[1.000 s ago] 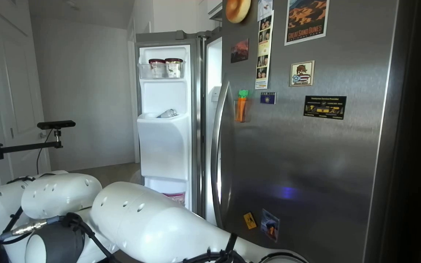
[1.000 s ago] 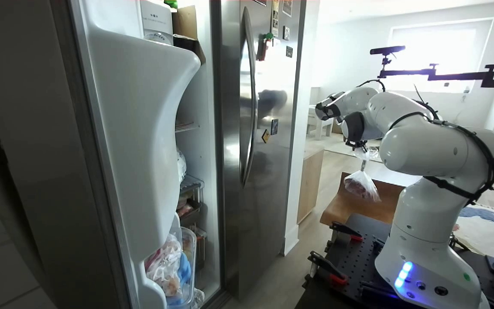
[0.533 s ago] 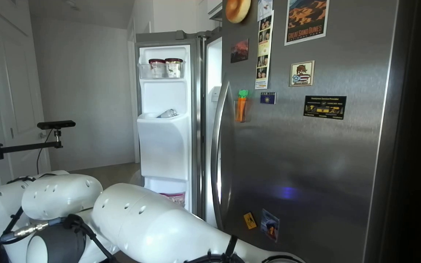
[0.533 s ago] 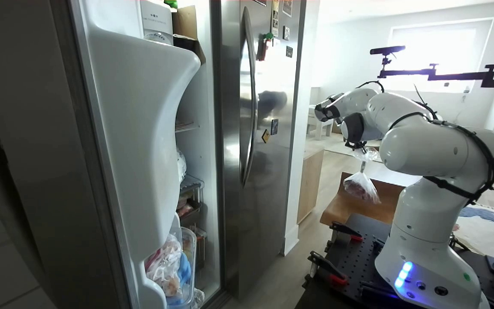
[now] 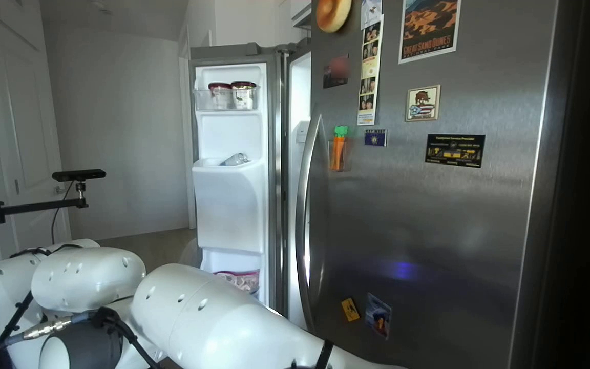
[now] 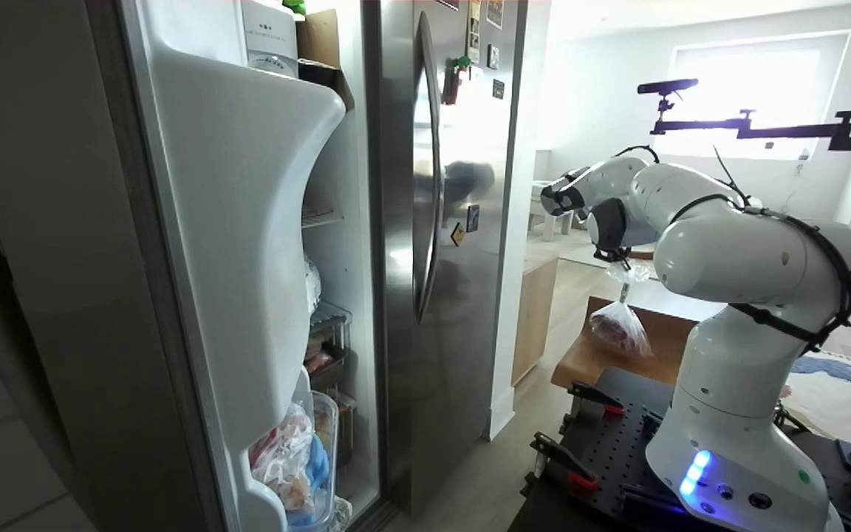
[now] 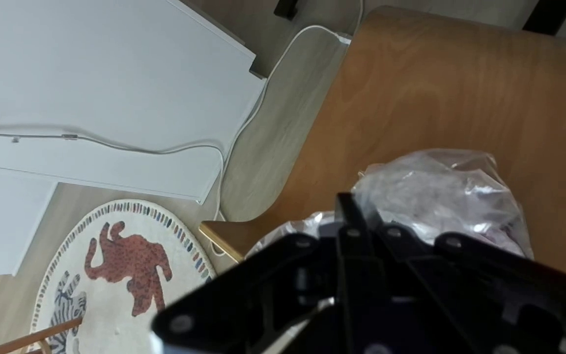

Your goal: Remove the packet of meat from the fridge and put it on the surface to the right of the fridge

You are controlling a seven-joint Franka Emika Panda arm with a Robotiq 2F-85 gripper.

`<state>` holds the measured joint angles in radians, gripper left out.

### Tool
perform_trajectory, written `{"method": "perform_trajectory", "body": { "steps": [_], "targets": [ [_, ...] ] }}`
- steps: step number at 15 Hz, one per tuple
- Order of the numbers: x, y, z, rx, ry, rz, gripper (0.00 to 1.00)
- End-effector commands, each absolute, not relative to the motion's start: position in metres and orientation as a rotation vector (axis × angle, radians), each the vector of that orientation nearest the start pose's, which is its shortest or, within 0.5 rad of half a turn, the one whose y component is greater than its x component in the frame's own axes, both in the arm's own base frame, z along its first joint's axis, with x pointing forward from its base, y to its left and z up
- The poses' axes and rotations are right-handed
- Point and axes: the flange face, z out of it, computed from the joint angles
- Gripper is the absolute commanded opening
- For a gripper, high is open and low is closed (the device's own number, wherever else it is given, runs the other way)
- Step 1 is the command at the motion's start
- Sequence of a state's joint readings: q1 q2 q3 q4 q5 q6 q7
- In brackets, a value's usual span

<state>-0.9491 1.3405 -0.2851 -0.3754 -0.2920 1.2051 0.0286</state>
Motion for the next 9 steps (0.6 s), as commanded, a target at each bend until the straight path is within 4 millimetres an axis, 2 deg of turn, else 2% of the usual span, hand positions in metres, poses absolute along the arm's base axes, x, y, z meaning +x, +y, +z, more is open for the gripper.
{"method": "perform_trajectory", "body": {
  "steps": [1, 2, 4, 9],
  "targets": [
    [0.3385, -0.6648, 0.2496, -2.665, 1.786, 1.207, 0.00],
    [0.3385, -0.6646, 0.2491, -2.664, 1.788, 1.211, 0.26],
    [0.3384, -0.6648, 0.2495, -2.664, 1.793, 1.214, 0.34],
    [0.3378, -0.6661, 0.2520, -2.669, 1.808, 1.227, 0.72]
  ]
}}
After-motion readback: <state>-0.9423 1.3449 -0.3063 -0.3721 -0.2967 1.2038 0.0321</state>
